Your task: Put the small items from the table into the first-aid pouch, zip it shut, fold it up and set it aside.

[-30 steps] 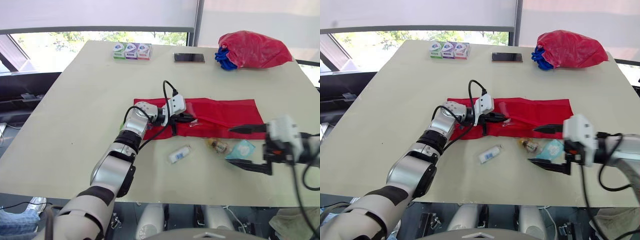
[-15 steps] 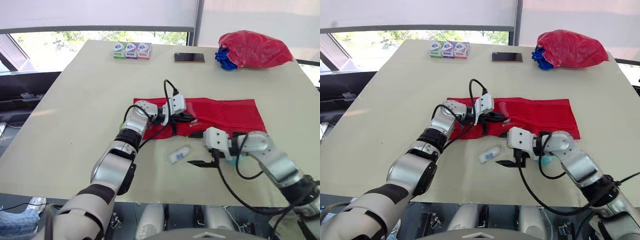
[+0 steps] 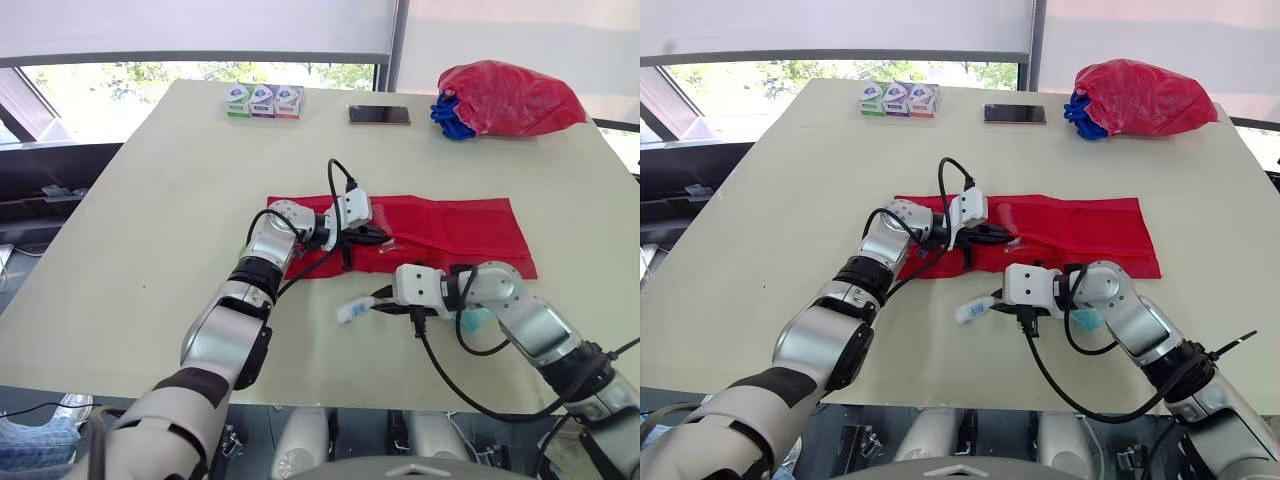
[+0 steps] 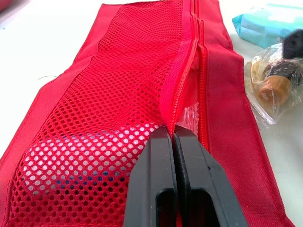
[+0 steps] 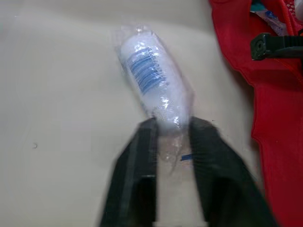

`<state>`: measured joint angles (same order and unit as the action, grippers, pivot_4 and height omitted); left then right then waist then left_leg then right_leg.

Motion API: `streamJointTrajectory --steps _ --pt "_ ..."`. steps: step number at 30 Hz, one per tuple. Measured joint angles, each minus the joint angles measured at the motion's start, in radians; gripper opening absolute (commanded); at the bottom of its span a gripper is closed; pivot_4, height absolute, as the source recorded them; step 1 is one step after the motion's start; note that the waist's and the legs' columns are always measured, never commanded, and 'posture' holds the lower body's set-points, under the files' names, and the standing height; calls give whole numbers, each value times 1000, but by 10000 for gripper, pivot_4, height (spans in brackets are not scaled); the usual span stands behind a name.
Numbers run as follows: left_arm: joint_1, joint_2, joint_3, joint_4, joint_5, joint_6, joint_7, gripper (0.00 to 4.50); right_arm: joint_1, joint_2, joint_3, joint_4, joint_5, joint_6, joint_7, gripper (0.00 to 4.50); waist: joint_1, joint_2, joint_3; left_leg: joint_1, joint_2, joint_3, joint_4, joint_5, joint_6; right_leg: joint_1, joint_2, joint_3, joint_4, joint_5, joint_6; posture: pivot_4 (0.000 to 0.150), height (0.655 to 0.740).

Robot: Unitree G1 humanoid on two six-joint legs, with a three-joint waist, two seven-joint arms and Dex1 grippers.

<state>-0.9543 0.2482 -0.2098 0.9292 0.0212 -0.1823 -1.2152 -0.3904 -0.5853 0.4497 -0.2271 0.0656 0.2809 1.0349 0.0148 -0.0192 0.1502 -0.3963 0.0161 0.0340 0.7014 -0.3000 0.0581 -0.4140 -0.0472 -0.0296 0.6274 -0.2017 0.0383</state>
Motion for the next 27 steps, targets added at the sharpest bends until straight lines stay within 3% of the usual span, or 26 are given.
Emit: streamJointTrajectory --steps 4,7,14,17,21,27 --pt "0 1 1 -2 -1 0 -7 0 58 -16 -40 -108 39 107 -23 283 0 0 0 0 0 0 0 0 0 0 0 0 0 0 0 1500 7400" --pt "1 11 4 -9 -4 2 -21 0 160 -37 -154 -256 115 278 -84 283 1 0 0 0 0 -1 0 0 0 0 -1 0 0 0 0 1500 7400" --pt "4 14 6 -24 -18 9 -38 0 218 58 -449 -452 233 814 -372 283 0 0 0 0 1 -1 0 0 1 0 -1 -1 1 0 -1 1500 7400" --pt "6 13 6 -24 -22 9 -41 0 206 81 -489 -452 211 937 -472 283 0 0 0 0 1 -1 0 0 1 0 -1 -1 1 0 -1 1500 7400" --pt "9 -6 5 -27 -24 9 -42 0 138 224 -486 -464 182 1087 -641 283 -1 1 -1 -1 1 -1 0 0 1 -1 0 0 1 0 -1 1500 7400" --pt "11 -3 5 -36 -24 9 -45 0 132 275 -458 -458 143 1105 -757 283 -2 1 -1 -1 -1 -1 0 -1 1 -1 -1 1 0 0 0 1500 7400"
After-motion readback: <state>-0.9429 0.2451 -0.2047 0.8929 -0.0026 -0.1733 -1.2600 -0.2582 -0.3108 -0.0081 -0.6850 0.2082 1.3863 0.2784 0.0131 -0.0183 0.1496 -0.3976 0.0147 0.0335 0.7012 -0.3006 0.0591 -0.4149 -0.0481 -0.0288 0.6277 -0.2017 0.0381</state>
